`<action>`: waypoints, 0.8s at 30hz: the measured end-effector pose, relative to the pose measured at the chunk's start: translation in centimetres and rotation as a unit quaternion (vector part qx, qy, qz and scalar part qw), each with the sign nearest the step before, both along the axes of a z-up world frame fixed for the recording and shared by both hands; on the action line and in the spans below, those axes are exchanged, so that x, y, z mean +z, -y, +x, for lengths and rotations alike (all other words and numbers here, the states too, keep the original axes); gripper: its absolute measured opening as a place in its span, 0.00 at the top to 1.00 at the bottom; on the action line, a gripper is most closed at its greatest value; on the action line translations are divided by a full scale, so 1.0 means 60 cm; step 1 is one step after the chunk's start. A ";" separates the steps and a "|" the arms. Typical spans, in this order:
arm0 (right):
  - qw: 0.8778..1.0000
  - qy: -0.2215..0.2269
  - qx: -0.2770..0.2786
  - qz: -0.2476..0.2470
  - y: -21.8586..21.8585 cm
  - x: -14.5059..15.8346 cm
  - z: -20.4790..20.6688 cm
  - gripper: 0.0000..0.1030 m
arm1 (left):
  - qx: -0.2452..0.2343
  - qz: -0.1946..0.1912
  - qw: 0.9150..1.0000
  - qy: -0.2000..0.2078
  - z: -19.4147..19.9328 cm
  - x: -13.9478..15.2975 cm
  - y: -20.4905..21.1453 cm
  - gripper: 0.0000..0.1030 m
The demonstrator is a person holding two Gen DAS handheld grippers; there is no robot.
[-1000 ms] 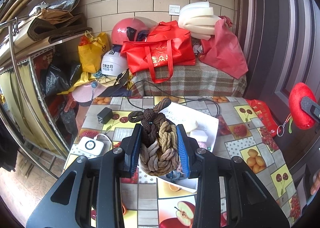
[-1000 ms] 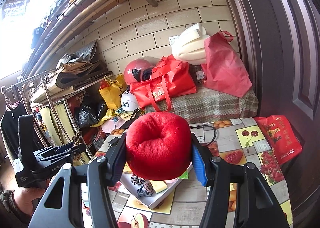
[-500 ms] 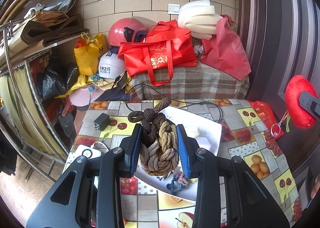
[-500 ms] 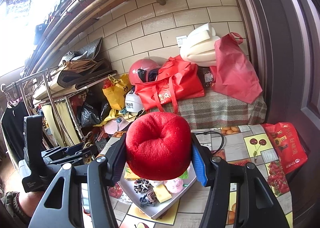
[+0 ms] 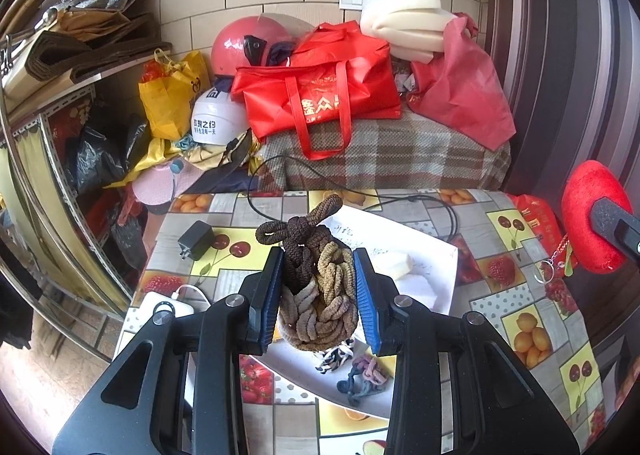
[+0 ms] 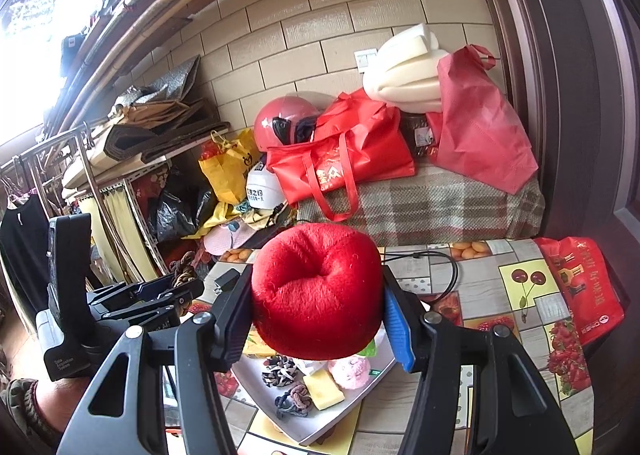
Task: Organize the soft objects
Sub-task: 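Carry the rope toy and red plush apple over the white tray, then lower the rope toy and red apple into the tray and open both tools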
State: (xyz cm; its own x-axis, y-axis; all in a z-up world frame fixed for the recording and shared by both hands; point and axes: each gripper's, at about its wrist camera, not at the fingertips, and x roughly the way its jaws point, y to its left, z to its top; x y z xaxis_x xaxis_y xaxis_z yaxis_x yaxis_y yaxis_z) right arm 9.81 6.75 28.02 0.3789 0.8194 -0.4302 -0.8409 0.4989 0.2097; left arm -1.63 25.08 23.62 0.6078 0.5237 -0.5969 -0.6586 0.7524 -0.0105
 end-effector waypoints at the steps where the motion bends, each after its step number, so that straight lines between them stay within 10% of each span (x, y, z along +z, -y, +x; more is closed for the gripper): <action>1: 1.000 -0.002 -0.001 -0.002 -0.004 -0.003 0.003 0.44 | 0.001 -0.002 1.000 -0.002 0.005 -0.004 -0.005 0.67; 24: 0.994 -0.096 -0.013 -0.054 -0.139 -0.136 0.115 0.44 | -0.002 -0.055 0.995 -0.084 0.158 -0.144 -0.114 0.67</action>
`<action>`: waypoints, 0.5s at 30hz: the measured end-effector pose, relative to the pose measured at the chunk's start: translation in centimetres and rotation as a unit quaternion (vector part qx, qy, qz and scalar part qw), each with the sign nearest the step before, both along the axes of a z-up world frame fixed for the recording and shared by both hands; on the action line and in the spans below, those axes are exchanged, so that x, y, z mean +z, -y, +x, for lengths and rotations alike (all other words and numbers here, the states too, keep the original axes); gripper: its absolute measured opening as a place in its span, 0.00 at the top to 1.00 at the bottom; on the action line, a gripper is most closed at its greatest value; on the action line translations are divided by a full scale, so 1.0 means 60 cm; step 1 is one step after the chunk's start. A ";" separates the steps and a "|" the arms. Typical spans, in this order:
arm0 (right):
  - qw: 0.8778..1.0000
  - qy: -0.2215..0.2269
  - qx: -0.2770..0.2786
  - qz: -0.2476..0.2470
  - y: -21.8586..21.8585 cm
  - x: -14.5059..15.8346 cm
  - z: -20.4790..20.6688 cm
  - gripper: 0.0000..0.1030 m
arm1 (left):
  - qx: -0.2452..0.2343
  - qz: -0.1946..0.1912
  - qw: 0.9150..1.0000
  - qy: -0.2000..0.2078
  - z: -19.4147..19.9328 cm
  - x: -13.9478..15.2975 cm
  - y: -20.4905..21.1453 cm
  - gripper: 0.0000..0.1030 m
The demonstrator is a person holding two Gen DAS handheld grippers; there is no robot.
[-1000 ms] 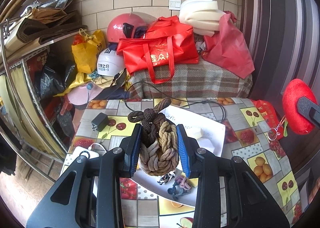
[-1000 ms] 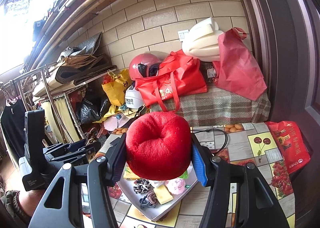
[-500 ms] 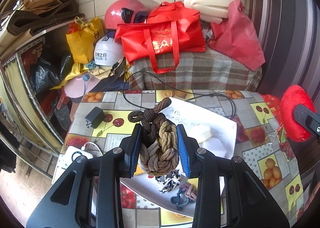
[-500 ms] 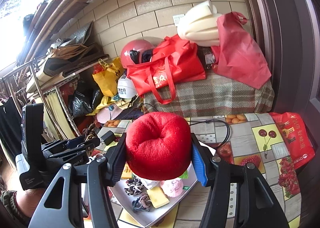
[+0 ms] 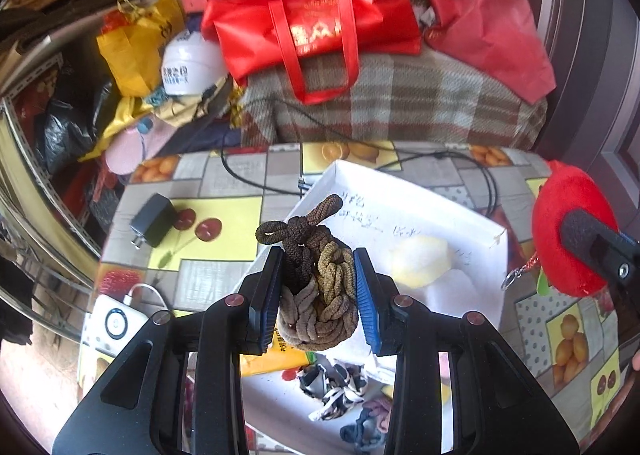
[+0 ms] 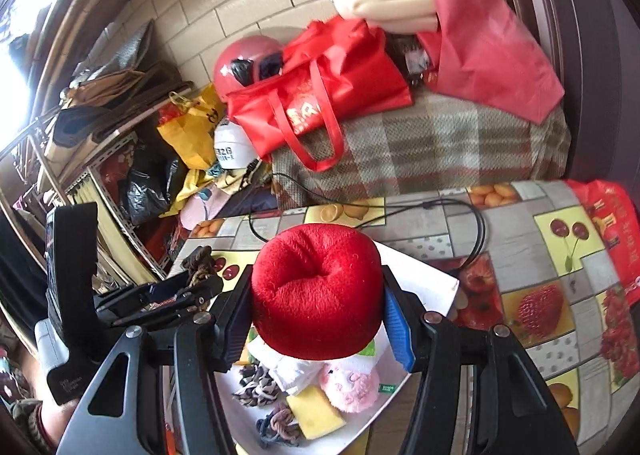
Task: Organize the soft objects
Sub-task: 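Lower the rope toy and red apple into the tray and open both tools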
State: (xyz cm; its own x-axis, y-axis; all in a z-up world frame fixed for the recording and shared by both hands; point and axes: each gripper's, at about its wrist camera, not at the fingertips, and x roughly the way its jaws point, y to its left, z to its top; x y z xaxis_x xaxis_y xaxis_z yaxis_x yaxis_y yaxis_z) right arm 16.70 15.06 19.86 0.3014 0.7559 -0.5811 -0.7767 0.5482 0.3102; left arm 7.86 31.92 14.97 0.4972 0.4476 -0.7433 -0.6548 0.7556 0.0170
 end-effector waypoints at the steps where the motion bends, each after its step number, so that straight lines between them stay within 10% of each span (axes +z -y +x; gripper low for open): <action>1: 1.000 -0.007 -0.001 -0.002 -0.005 -0.007 0.006 0.44 | 0.000 -0.002 1.000 -0.004 0.006 -0.008 -0.003 0.67; 15: 0.997 -0.025 -0.014 -0.066 -0.071 -0.092 0.037 0.43 | 0.011 -0.048 0.997 -0.054 0.051 -0.112 -0.052 0.65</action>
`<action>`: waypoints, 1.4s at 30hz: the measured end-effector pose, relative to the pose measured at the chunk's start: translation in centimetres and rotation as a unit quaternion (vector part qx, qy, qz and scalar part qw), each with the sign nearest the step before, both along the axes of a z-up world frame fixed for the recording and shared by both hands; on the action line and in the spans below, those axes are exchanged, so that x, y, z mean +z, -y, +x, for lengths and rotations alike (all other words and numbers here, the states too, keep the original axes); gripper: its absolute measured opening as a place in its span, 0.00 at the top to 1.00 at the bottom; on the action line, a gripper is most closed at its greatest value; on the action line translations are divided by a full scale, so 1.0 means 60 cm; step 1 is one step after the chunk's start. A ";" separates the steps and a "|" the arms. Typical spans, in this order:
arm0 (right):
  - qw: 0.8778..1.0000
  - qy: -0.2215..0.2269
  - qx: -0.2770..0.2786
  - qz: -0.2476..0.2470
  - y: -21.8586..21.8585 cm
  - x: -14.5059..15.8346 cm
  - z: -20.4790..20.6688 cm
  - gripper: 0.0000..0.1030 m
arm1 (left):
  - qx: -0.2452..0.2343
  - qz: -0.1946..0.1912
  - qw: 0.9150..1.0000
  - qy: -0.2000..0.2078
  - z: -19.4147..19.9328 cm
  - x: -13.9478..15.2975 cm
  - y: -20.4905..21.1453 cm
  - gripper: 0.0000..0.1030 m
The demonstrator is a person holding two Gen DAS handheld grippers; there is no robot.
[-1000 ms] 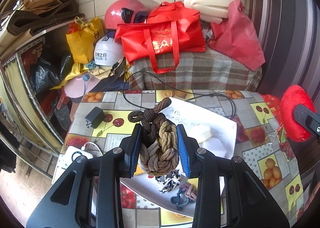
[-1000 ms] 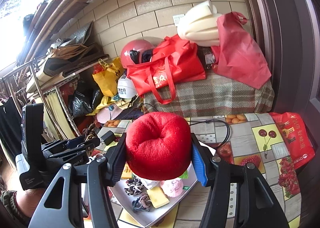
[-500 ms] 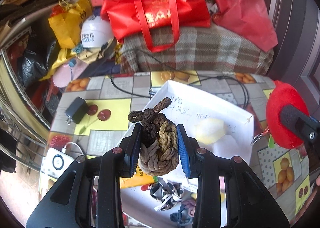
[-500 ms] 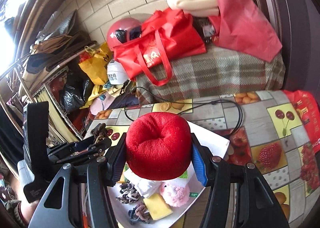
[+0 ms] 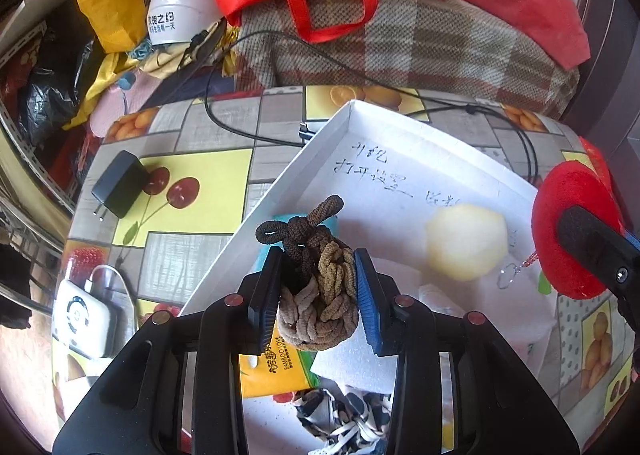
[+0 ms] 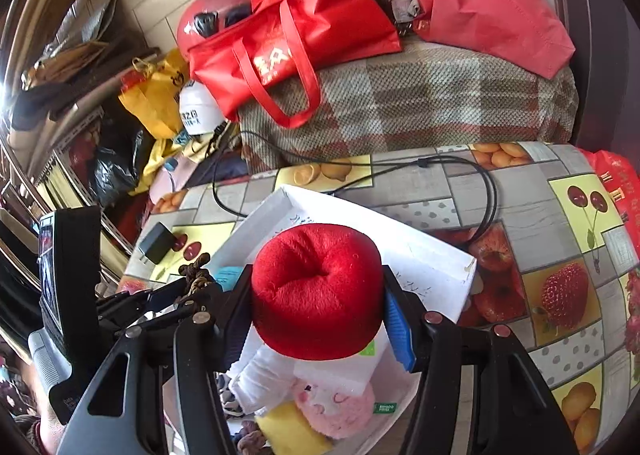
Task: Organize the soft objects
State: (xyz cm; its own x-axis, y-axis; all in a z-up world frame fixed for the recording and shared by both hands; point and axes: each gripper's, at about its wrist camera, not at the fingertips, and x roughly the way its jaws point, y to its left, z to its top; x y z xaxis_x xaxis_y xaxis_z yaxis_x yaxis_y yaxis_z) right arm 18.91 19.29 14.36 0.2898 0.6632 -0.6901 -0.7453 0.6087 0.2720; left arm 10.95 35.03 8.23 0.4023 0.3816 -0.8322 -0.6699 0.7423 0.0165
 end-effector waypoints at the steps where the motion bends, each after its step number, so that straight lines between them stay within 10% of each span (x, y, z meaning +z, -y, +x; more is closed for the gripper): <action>1: 1.000 -0.003 -0.001 -0.002 -0.003 -0.005 0.003 0.43 | 0.001 0.000 1.000 -0.003 0.002 -0.005 -0.001 0.65; 6: 1.000 -0.008 -0.003 -0.013 -0.012 -0.024 0.008 0.40 | 0.006 0.004 1.000 -0.004 0.006 -0.018 -0.004 0.54; 11: 1.000 -0.019 0.000 -0.009 -0.014 -0.035 0.009 0.26 | 0.006 0.016 1.000 0.005 0.003 -0.019 -0.001 0.00; 15: 1.000 -0.002 0.013 -0.006 -0.014 -0.031 -0.004 0.00 | 0.008 0.026 1.000 0.007 -0.001 -0.013 0.004 0.00; 42: 0.998 0.053 -0.013 0.042 0.111 0.088 -0.103 0.00 | 0.044 0.054 0.996 0.059 -0.163 0.147 0.136 0.00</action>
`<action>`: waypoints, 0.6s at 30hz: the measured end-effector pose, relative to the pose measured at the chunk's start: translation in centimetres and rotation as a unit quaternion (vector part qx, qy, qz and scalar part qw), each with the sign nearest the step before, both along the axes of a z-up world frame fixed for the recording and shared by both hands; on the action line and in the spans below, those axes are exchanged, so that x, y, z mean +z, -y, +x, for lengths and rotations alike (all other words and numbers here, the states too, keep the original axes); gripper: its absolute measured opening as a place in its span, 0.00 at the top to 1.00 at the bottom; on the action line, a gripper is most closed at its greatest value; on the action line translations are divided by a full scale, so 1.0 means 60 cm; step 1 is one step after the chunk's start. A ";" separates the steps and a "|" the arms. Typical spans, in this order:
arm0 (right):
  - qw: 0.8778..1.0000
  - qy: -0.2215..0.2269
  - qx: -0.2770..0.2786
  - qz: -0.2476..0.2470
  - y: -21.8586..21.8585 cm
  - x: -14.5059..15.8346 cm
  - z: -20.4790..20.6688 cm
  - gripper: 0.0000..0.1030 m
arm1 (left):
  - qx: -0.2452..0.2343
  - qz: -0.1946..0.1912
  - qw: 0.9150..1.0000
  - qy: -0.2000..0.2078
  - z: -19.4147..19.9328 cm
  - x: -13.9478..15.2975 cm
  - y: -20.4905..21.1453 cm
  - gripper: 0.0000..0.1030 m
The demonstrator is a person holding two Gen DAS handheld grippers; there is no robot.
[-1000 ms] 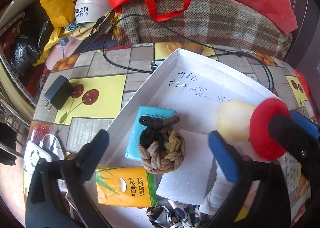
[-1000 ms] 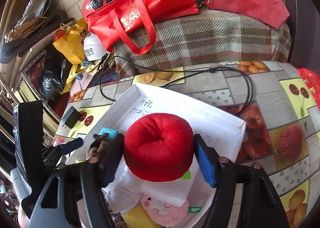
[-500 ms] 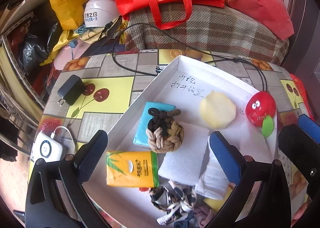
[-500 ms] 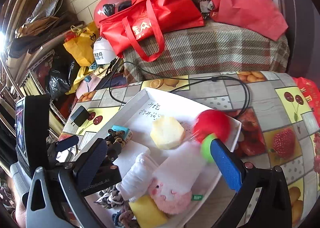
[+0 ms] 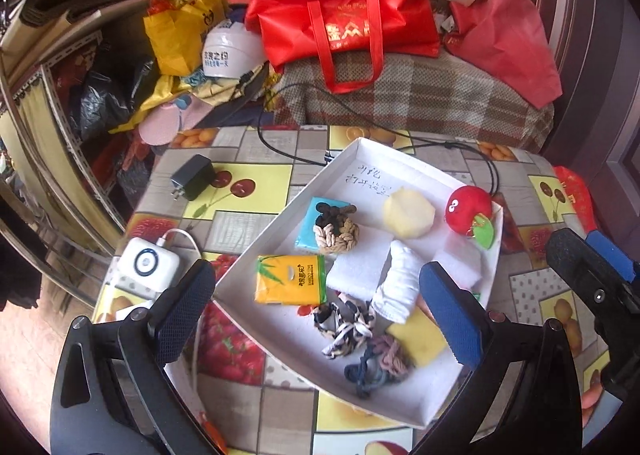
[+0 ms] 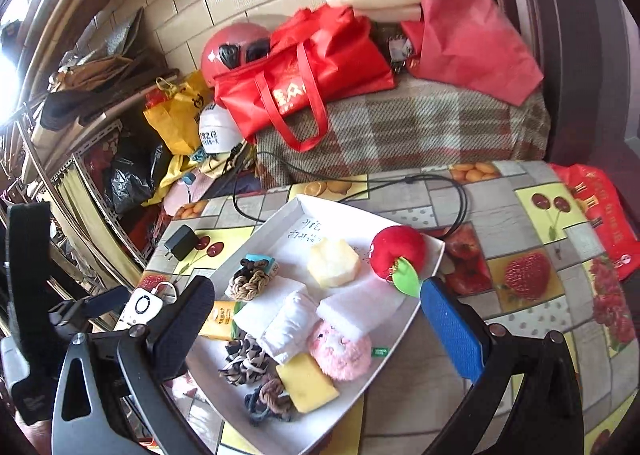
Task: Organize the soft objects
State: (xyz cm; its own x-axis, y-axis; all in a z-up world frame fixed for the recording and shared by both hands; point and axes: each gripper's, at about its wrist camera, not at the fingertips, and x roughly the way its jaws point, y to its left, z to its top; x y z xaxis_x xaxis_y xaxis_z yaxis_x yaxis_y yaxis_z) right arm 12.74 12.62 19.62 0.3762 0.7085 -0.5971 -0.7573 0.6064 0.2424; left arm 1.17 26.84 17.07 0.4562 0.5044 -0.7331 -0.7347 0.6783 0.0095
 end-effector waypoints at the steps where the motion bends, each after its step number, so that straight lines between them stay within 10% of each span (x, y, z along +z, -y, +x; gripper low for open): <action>1: 1.000 0.004 -0.001 0.001 0.006 0.006 -0.005 0.00 | 0.001 0.003 1.000 0.002 -0.007 0.009 0.006 0.00; 18: 0.997 0.072 -0.028 0.022 0.126 0.158 -0.119 0.00 | 0.007 0.083 0.994 0.074 -0.144 0.206 0.156 0.00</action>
State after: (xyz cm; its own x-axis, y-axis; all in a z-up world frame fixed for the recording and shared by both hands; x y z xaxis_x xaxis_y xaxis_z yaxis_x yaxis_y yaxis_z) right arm 5.58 5.07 29.09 0.4962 0.7075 -0.5032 -0.7510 0.6406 0.1600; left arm -7.45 17.47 29.45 0.5444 0.6197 -0.5654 -0.7460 0.6658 0.0116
